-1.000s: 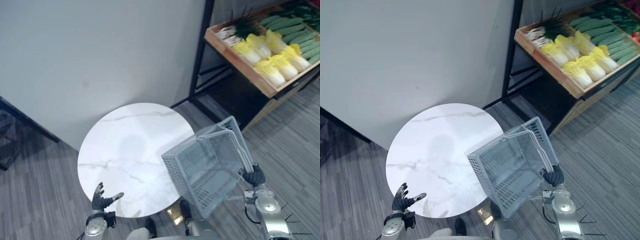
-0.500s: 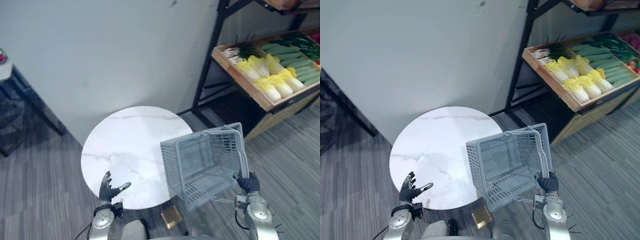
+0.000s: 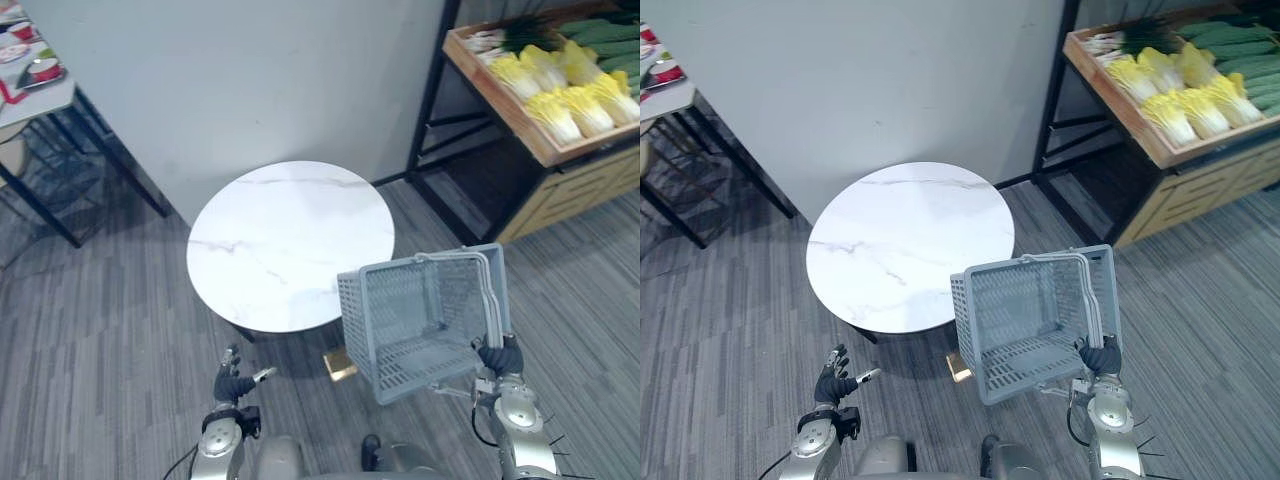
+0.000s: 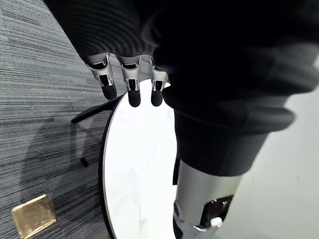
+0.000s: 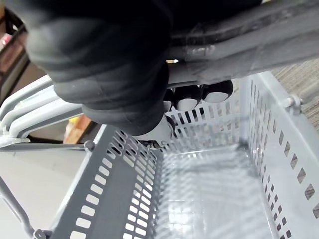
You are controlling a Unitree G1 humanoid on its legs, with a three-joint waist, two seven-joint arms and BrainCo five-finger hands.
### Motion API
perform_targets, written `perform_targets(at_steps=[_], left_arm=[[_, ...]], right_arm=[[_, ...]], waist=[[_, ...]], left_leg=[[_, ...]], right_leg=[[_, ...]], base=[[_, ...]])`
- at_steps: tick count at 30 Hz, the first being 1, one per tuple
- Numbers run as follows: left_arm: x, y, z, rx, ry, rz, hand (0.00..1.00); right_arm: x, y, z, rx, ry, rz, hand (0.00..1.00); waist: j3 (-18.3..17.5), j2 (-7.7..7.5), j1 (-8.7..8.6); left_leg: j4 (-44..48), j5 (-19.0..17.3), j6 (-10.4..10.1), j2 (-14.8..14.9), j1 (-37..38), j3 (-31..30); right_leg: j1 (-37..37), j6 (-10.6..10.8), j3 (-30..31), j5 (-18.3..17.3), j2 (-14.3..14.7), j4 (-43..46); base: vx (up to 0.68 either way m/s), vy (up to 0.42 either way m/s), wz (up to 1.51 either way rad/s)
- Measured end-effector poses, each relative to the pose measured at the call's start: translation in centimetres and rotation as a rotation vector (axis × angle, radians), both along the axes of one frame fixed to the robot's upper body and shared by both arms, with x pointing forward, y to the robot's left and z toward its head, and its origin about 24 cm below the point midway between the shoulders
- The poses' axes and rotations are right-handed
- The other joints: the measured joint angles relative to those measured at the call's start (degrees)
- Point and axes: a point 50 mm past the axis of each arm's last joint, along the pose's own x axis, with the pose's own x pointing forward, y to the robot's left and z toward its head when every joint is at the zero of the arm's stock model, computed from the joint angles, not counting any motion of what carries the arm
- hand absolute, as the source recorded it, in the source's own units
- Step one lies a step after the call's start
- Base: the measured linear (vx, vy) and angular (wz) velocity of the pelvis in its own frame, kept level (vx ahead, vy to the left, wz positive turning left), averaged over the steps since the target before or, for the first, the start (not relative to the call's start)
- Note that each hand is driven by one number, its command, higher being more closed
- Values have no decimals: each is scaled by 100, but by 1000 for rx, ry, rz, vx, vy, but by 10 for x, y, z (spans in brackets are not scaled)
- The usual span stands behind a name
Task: Pick vegetable in the basket
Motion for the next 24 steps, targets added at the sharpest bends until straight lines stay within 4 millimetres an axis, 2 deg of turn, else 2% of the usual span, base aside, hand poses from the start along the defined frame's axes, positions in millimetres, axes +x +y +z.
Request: perform_targets(at_steps=[1,2,6,12,13,14,15,16,17,18,19,20,21,22,23,24], left_arm=[[1,0,-1,1,6,-2,0],[-1,2,-4,8,23,-4,0],[-8,17,-6,47,51,25,0],[-9,28,-4,74,48,50,0],[-8,28,-2,87,40,45,0],[-8,28,-2,88,40,45,0],[-4,28,2,91,16,43,0],[-2,28,4,94,6,43,0],[3,27,8,105,-10,44,0],[4,28,9,110,-14,43,0],[5,29,9,115,-12,42,0],[3,30,8,118,-3,43,0],[2,29,7,117,0,40,0],[2,29,7,117,1,39,0],[2,30,7,119,3,38,0],[3,28,6,112,8,35,0]], right_arm=[[-1,-2,-1,-3,7,-5,100],[-4,-5,-7,0,35,-21,100],[-16,-8,-26,21,125,-50,100],[-33,-10,-35,28,171,-78,100],[-34,-8,-34,37,162,-85,100],[-34,-8,-34,37,162,-85,100],[-32,-2,-31,50,138,-85,100],[-30,0,-29,52,125,-81,100],[-25,5,-24,59,95,-70,100],[-23,7,-22,59,84,-62,100],[-19,8,-19,57,70,-53,100],[-15,9,-17,50,61,-41,100],[-11,9,-15,45,52,-34,100],[-9,10,-14,44,48,-28,100],[-6,13,-13,45,39,-15,100],[-3,14,-11,42,32,-4,100]], waist=[[0,-1,-11],[-7,-20,-37],[-19,-36,-63],[1,-75,-81],[40,-139,-80],[43,-144,-80],[66,-177,-97],[68,-181,-94],[85,-198,-112],[109,-253,-133],[125,-306,-171],[101,-351,-207],[81,-382,-202],[74,-395,-193],[58,-429,-213],[72,-401,-203]], left_leg=[[-110,0,-1,-12,49,-4],[-163,49,-85,-43,63,22],[-101,51,-88,-203,149,272],[-3,0,-5,-303,247,972],[117,-109,31,-282,299,1249],[129,-115,34,-279,300,1264],[289,-285,47,-172,332,1695],[288,-337,62,-116,346,1846],[283,-407,130,11,397,2279],[279,-432,125,19,443,2434],[274,-480,104,49,504,2644],[245,-541,39,104,593,2907],[137,-547,26,96,730,3164],[89,-529,23,93,780,3259],[66,-464,-87,93,914,3405],[31,-376,-238,123,1047,3390]], right_leg=[[-16,19,8,46,0,-28],[-24,36,58,140,-17,-71],[-23,205,415,347,-111,-163],[-33,381,1070,825,-73,-558],[-32,419,1329,917,-11,-655],[-32,424,1343,925,-7,-660],[-91,329,1205,918,-56,-849],[-137,205,936,925,-135,-882],[-236,150,1,929,-450,-798],[-308,100,-435,898,-621,-722],[-379,-8,-1087,832,-851,-609],[-400,-205,-1819,787,-1042,-593],[-377,-320,-2355,815,-1120,-662],[-374,-402,-2501,880,-1115,-694],[-421,-419,-2476,1169,-1059,-772],[-492,-352,-2215,1310,-886,-765]], base=[[-190,117,-10],[-121,114,-28],[-99,112,-36],[-87,110,-64],[-91,84,-71],[-137,99,-120],[-107,70,-99],[-129,52,-167],[-82,15,-126],[-59,2,-134],[20,17,-115],[113,38,-151],[109,31,-145],[151,7,-145],[173,-53,-146],[230,-110,-141]])
